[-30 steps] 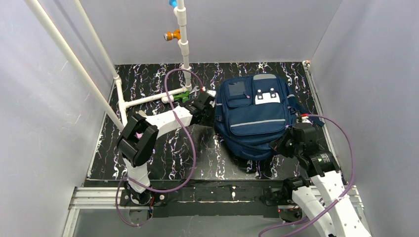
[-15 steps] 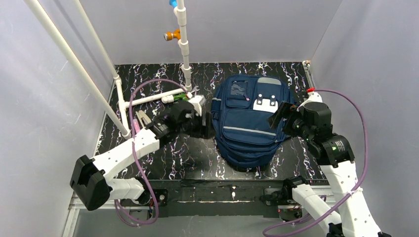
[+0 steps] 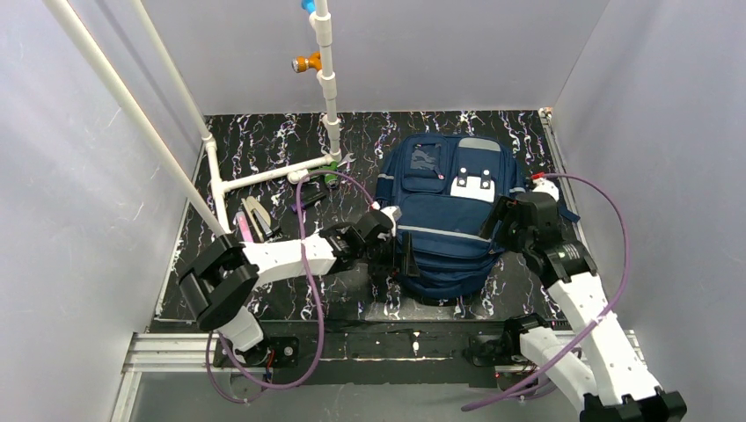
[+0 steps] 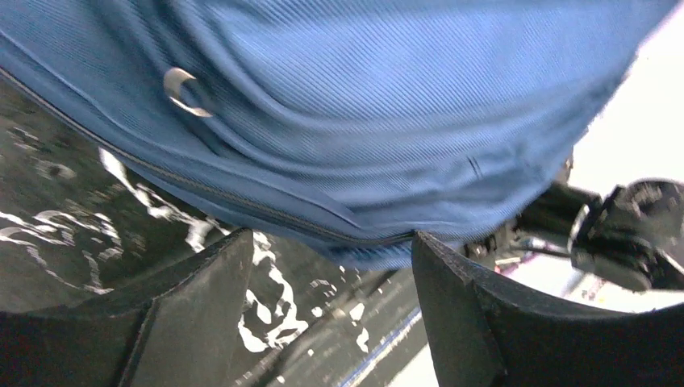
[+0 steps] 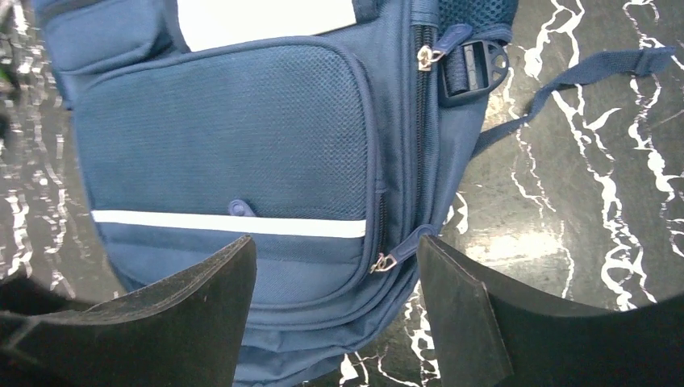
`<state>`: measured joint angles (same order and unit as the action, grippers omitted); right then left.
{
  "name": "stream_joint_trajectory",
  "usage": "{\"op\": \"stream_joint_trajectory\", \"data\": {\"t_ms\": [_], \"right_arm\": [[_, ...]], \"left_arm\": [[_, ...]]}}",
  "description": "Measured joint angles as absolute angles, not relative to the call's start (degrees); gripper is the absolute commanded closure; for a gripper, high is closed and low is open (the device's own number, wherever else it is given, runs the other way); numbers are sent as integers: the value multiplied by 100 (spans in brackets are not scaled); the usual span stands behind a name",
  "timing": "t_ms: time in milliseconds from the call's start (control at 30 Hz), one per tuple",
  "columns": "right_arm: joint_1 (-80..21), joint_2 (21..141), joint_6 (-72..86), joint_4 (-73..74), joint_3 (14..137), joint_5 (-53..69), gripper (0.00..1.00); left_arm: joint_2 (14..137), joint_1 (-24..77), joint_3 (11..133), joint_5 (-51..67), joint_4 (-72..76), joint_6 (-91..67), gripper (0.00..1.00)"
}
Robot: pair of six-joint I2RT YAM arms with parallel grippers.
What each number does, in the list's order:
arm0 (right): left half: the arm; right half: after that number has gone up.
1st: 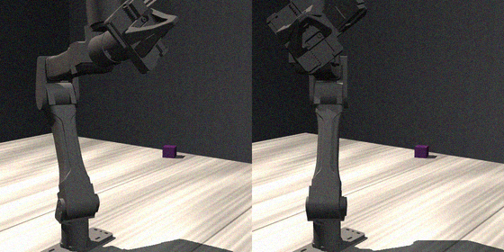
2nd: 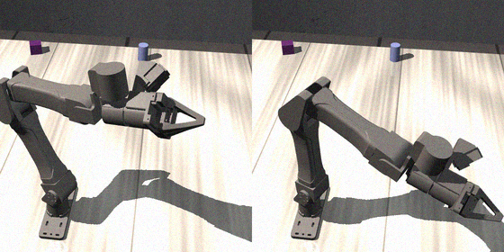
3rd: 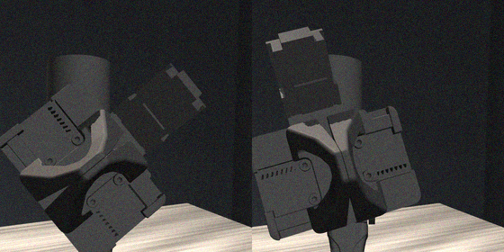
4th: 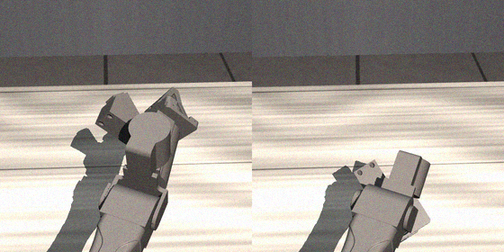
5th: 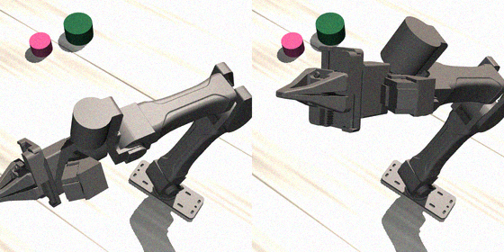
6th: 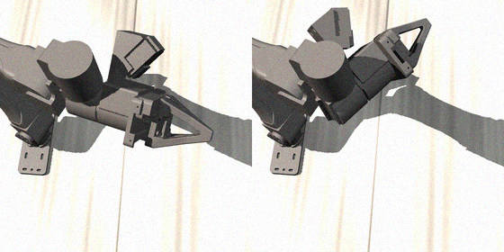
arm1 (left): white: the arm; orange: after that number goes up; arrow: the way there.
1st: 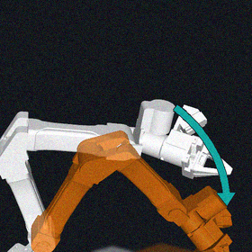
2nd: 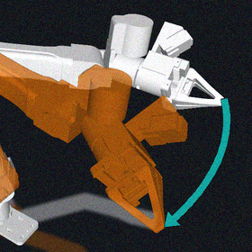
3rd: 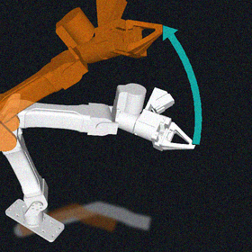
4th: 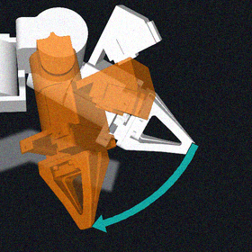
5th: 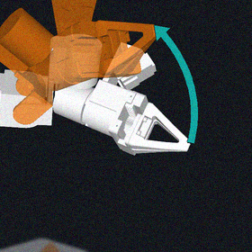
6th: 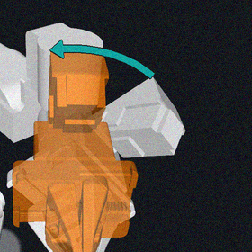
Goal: Pack the student bag
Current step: Unzip the student bag at the center of the board.
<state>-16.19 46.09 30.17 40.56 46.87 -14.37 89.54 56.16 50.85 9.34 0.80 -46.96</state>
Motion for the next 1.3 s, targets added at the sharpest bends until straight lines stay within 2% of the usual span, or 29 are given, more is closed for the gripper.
{"op": "stream_joint_trajectory", "data": {"t_ms": [67,167,200,267,300,500,567,667,733,833,1000,1033,1100,1167,1200,1300], "right_arm": [[-1616,4303,3079,3922,4519,-1332,19],[-1614,4209,3059,3664,4340,-996,20],[-1614,4298,3033,3586,4289,-867,21],[-1614,4569,2974,3516,4246,-633,23],[-1614,4751,2950,3474,4246,-502,24],[-1614,5452,2729,3398,4285,-97,28],[-1614,5518,2659,3380,4318,-30,33],[-1612,5594,2639,3170,4340,419,34],[-1612,5699,2711,2969,4340,764,34],[-1614,5902,2899,2694,4340,1188,34],[-1605,6036,3216,2460,4283,1431,36],[-1594,6045,3315,2373,4222,1476,41],[-1584,6117,3524,2250,4117,1603,59],[-1564,6278,3822,2187,4069,1750,87],[-1555,6379,4040,2180,4064,1857,99],[-1590,6573,4740,2167,4062,2165,99]], "left_arm": [[9133,5378,5083,943,139,-4700,45],[9286,4974,5120,998,91,-4495,80],[9332,4814,5170,1026,14,-4368,88],[9371,4421,5225,1057,-169,-4128,99],[9373,4235,5229,1050,-233,-4014,100],[9008,3610,5319,209,-659,-3065,99],[8720,3629,5319,102,-882,-2860,84],[8226,3684,5317,108,-1256,-2661,56],[7828,3684,5266,298,-1330,-2593,45],[6963,3682,4877,792,-976,-2801,36],[6213,4084,4449,1155,-403,-3323,35],[6230,4281,4449,1133,-281,-3376,35],[6346,4759,4469,1024,-89,-3441,36],[6549,5196,4525,790,12,-3476,37],[6707,5437,4584,607,38,-3496,38],[7207,6018,4803,12,113,-3605,42]]}}
